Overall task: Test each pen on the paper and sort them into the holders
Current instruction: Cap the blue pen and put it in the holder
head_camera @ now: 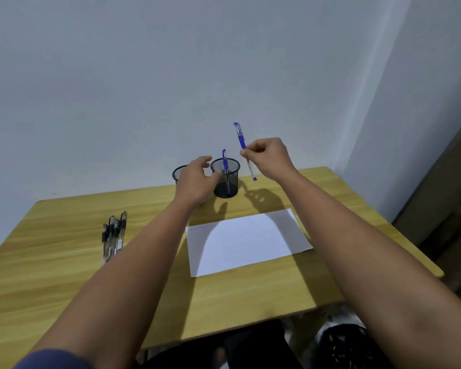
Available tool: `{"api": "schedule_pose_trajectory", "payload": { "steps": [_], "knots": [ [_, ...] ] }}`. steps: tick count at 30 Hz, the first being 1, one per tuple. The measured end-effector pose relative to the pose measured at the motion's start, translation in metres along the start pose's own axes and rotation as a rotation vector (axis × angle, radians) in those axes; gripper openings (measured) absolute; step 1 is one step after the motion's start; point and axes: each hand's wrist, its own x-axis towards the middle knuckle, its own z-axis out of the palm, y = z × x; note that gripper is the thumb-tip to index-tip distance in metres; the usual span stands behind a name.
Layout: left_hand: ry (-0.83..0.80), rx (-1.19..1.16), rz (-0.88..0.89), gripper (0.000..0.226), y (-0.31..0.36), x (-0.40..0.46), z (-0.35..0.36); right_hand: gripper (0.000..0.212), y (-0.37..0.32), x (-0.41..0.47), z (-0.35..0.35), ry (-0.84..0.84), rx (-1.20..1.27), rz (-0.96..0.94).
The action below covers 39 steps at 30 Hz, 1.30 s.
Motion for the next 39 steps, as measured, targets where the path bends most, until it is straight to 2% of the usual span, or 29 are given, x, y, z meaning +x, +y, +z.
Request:
{"api": "schedule_pose_trajectory", "payload": {
  "steps": [3, 5, 9, 11, 13, 18, 26, 32, 36, 39],
  "knots": [
    [0.072, 0.45, 0.085, 0.067, -0.006, 0.017, 0.013, 0.014, -0.002, 0.026, 0.01, 0.025, -0.007, -0.007],
    [0.057, 0.628, 0.116, 0.073, -0.011, 0.029, 0.021, 0.015, 0.002, 0.039, 0.022, 0.05, 0.001, 0.012],
    [0.045, 0.785, 0.146, 0.089, -0.021, 0.051, 0.035, 0.016, 0.017, 0.055, 0.048, 0.041, -0.062, 0.056],
    [0.059, 0.825, 0.161, 0.086, -0.022, 0.059, 0.041, 0.021, 0.025, 0.058, 0.059, 0.014, -0.139, 0.08],
    [0.072, 0.835, 0.169, 0.075, -0.022, 0.062, 0.045, 0.024, 0.03, 0.058, 0.068, -0.03, -0.228, 0.094],
    [0.091, 0.796, 0.16, 0.06, -0.024, 0.063, 0.051, 0.01, 0.034, 0.056, 0.078, -0.078, -0.36, 0.136],
    [0.068, 0.83, 0.154, 0.06, -0.021, 0.057, 0.043, 0.005, 0.022, 0.045, 0.067, 0.014, -0.332, 0.087],
    [0.142, 0.739, 0.18, 0.061, -0.032, 0.036, -0.013, 0.013, -0.01, 0.017, 0.073, 0.108, -0.189, -0.039],
    [0.107, 0.675, 0.064, 0.046, -0.074, 0.013, -0.069, 0.013, -0.026, -0.012, 0.107, 0.02, -0.137, -0.076],
    [0.041, 0.692, -0.05, 0.04, -0.119, -0.011, -0.106, 0.015, -0.035, -0.035, 0.142, -0.114, -0.15, -0.068]
  ]
}}
